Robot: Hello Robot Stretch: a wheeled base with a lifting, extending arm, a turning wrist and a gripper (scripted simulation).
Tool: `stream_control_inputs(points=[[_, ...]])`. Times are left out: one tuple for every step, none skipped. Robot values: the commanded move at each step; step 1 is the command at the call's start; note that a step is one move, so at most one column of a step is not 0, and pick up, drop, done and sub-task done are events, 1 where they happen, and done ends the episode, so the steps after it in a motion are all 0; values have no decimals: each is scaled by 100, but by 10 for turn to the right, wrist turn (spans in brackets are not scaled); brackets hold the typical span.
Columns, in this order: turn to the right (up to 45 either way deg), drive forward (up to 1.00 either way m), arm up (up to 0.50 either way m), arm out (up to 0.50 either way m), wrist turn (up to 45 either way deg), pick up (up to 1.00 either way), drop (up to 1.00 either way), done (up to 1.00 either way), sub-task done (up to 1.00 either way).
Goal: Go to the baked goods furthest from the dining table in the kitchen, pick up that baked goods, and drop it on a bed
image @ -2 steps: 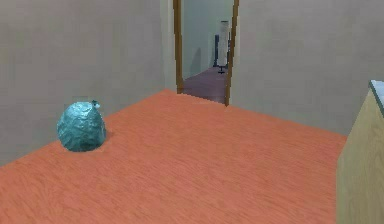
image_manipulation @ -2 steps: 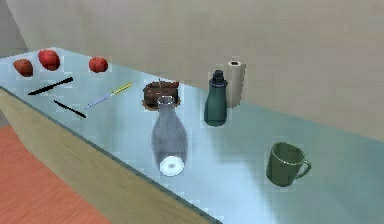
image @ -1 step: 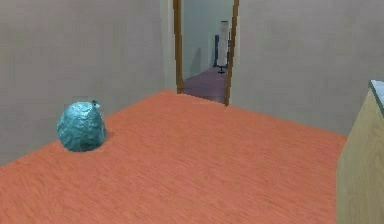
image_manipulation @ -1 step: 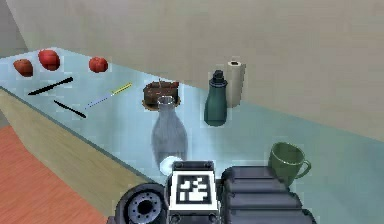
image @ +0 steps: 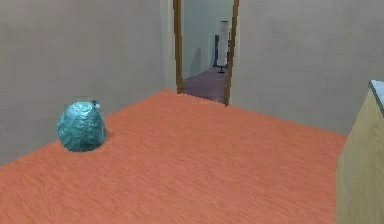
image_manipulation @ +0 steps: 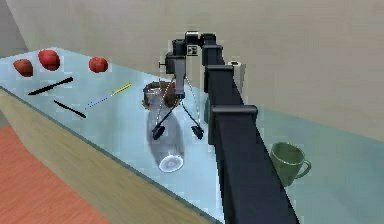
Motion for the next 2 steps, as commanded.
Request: stream_control_inputs(points=[[0,0,0,0,450,0,0,0,0],[0,0,0,0,450,0,0,0,0]])
